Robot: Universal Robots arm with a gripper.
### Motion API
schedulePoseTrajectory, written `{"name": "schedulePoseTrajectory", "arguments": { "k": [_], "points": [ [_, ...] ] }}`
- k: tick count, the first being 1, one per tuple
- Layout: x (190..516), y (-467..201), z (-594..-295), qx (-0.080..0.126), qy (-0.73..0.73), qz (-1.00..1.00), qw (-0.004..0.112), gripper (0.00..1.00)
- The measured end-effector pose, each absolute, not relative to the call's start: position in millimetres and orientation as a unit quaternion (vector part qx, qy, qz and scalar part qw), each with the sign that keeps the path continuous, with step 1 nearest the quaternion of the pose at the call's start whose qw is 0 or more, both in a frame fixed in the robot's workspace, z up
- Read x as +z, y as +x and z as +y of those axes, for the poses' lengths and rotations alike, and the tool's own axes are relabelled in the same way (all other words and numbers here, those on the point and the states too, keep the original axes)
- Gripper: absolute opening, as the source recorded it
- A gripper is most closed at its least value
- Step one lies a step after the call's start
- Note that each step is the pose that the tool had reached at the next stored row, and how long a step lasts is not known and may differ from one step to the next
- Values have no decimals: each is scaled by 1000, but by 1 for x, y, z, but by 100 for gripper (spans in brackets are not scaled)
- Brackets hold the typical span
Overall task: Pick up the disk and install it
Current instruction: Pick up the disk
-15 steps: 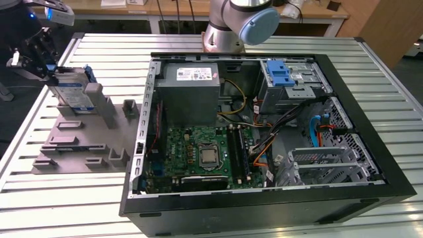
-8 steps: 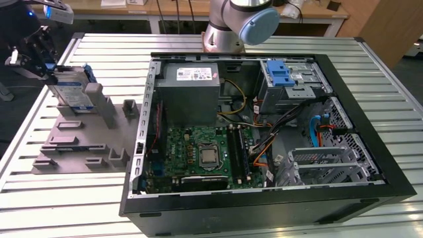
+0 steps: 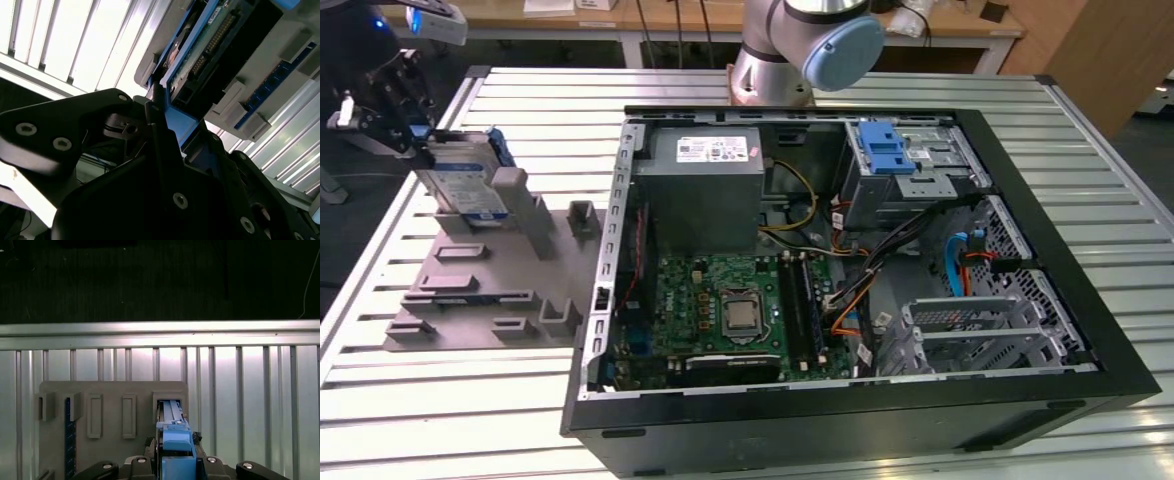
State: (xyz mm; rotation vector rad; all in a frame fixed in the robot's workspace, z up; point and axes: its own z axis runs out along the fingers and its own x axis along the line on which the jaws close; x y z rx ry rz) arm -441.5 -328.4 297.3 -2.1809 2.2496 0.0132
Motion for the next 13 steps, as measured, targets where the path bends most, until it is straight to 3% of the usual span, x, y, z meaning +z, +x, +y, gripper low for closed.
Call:
{"name": "schedulePoseTrajectory", "arguments": {
  "k": [13],
  "points": [
    [300, -442, -328, 4, -696, 718, 4, 36]
  ]
}}
